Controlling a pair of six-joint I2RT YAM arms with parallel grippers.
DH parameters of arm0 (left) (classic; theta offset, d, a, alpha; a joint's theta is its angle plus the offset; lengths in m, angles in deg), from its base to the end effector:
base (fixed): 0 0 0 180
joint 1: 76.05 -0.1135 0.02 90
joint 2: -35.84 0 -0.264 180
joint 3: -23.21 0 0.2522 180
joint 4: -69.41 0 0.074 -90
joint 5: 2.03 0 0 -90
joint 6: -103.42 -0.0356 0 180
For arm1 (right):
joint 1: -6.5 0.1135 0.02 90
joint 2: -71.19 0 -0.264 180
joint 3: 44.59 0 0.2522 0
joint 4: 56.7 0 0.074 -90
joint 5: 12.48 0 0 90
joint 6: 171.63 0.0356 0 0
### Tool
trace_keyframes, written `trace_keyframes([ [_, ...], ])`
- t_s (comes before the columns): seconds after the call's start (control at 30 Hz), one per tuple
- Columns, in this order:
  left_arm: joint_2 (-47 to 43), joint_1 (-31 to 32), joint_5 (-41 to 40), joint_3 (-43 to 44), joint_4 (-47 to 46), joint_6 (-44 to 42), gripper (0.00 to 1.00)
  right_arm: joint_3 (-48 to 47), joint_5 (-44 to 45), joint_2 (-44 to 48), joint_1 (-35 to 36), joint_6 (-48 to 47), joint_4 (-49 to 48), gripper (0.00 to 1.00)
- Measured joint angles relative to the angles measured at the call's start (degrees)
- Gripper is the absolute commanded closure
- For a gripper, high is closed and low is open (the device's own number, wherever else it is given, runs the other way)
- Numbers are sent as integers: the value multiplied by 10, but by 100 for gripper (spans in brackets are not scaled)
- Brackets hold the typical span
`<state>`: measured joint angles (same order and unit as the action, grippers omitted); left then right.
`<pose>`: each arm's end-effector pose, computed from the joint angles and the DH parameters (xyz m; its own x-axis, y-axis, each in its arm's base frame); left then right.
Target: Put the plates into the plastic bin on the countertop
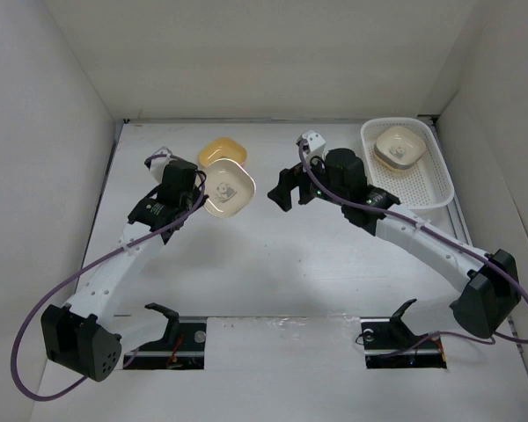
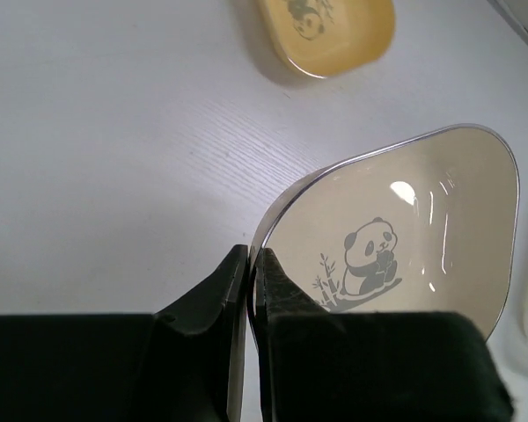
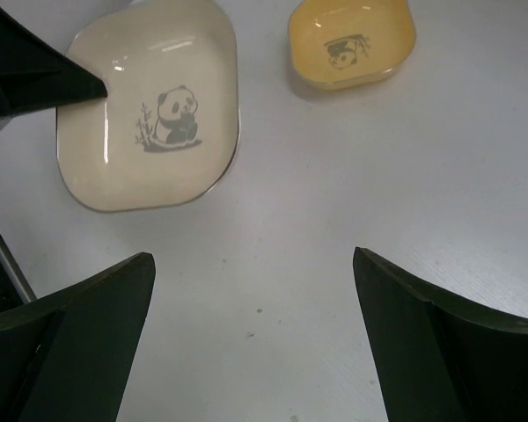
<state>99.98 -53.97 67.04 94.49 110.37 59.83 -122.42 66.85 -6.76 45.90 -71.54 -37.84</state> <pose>0.2311 -0.0800 0.3227 -0.4107 -0.5634 -0.7168 -0.3211 0.8252 -0.4646 0.2432 0.2083 0.3357 -0.3804 -0.0897 -0.9205 -0.7033 0.6744 0.2250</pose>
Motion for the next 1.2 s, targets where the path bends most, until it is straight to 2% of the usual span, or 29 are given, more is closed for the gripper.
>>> trace_keyframes([
  [0.23, -14, -1, 123, 1, -30, -78, 100, -27, -3, -29, -19, -13, -7, 0],
  [0.37, -1, -1, 188, 17, -36, -109, 100, -30, -7, -70, -18, -12, -7, 2],
  [0.4, 3, -1, 196, 21, -40, -115, 100, -30, -8, -78, -17, -10, -7, 7],
  [0.43, 5, -1, 203, 22, -43, -121, 100, -31, -10, -85, -15, -10, -7, 12],
  [0.5, 9, -1, 212, 23, -43, -128, 100, -36, -14, -96, -14, -7, -8, 37],
  [0.53, 9, -1, 216, 23, -43, -130, 100, -41, -14, -100, -14, -5, -8, 69],
  [0.57, 9, -1, 223, 23, -47, -129, 100, -46, -17, -104, -11, -5, -10, 86],
  [0.6, 9, 0, 222, 23, -51, -132, 99, -51, -19, -108, -8, -1, -14, 95],
  [0.67, 7, -1, 227, 23, -55, -132, 93, -57, -3, -115, -3, 9, -21, 98],
  [0.73, 4, -1, 240, 23, -64, -135, 71, -64, -1, -125, -5, 13, -26, 100],
  [0.77, 1, -1, 248, 23, -71, -136, 51, -66, -2, -129, -7, 13, -27, 100],
  [0.8, -2, -1, 254, 23, -80, -138, 19, -67, -3, -133, -10, 14, -26, 100],
  [0.83, -5, 0, 259, 23, -90, -139, 1, -67, -3, -137, -14, 13, -24, 100],
  [0.93, -10, -1, 251, 28, -114, -129, 0, -65, -4, -144, -36, 18, -12, 100],
  [1.0, -10, 0, 233, 33, -121, -124, 0, -61, -4, -140, -75, 21, -3, 100],
  [1.2, -11, -1, 162, 36, -122, -94, 0, -55, 49, -107, -284, 24, 9, 100],
])
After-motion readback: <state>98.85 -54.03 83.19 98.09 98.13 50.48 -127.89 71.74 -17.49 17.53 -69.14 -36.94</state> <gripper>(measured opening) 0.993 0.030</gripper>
